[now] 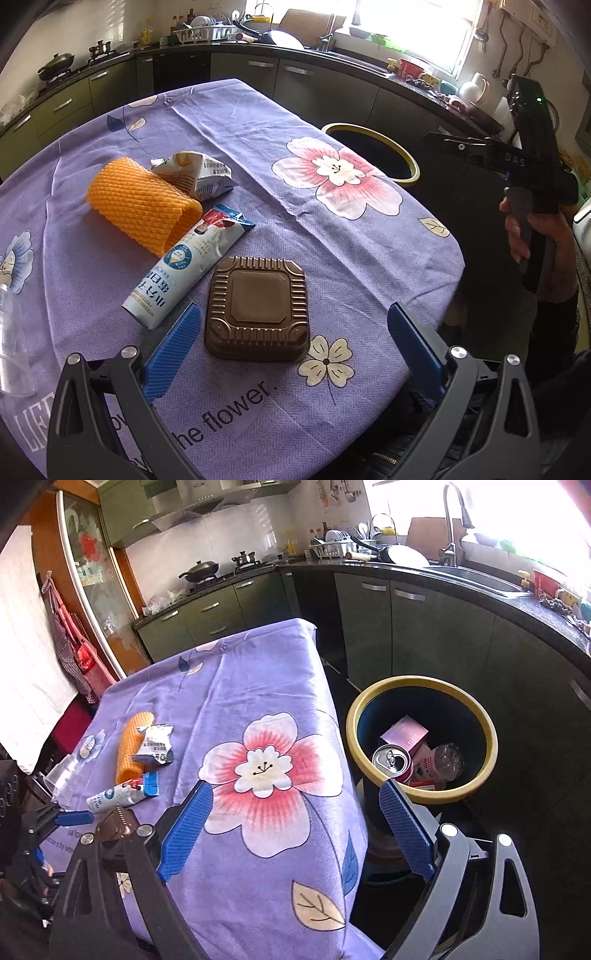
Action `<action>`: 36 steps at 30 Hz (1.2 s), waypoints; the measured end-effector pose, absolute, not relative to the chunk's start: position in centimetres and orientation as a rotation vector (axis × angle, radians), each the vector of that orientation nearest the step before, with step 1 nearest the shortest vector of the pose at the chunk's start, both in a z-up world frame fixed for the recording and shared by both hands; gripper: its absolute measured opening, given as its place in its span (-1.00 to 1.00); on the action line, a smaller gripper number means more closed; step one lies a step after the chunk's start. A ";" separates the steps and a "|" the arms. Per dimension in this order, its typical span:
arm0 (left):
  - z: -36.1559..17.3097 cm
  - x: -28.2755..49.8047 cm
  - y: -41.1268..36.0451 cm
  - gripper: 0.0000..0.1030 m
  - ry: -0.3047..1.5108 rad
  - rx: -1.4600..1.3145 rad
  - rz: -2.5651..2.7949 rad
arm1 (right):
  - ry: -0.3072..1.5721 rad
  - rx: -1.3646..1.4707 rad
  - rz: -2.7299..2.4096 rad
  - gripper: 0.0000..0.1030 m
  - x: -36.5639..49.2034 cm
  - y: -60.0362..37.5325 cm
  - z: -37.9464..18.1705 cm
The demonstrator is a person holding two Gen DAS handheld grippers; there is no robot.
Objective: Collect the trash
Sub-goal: 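Grasp the brown square plastic container with the left gripper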
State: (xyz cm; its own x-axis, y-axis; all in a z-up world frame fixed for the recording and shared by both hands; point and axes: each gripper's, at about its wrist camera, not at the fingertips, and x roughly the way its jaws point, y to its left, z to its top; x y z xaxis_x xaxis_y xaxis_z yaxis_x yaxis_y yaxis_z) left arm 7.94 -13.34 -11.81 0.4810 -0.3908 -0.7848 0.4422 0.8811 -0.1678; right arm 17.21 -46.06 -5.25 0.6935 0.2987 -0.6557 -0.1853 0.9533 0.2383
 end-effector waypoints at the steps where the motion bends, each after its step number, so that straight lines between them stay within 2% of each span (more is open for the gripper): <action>1: -12.1 8.0 -13.3 0.87 0.946 0.056 -0.506 | 0.747 0.170 0.271 0.76 16.7 -46.0 -5.2; 6: -13.0 8.6 -12.7 0.76 0.958 0.039 -0.484 | 0.739 0.208 0.282 0.77 15.9 -45.9 -5.2; 8: -13.2 8.8 -12.5 0.55 0.961 0.033 -0.474 | 0.747 0.211 0.279 0.77 16.0 -45.9 -5.4; 15: -13.8 9.2 -12.5 0.43 0.964 0.051 -0.440 | 0.765 0.231 0.291 0.77 16.5 -45.9 -6.1; 19: -13.8 9.3 -12.6 0.26 0.958 0.070 -0.423 | 0.765 0.229 0.294 0.77 16.6 -45.8 -6.1; 36: -12.0 8.5 -12.6 0.20 0.895 0.106 -0.401 | 0.777 0.227 0.295 0.77 16.7 -45.5 -6.6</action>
State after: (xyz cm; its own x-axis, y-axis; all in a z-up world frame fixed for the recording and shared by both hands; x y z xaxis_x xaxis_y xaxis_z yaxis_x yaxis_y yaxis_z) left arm 8.45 -12.55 -11.98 0.5569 -0.2950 -0.7764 0.3824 0.9209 -0.0757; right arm 16.74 -45.50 -6.61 0.6753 0.3428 -0.6531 -0.1768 0.9349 0.3079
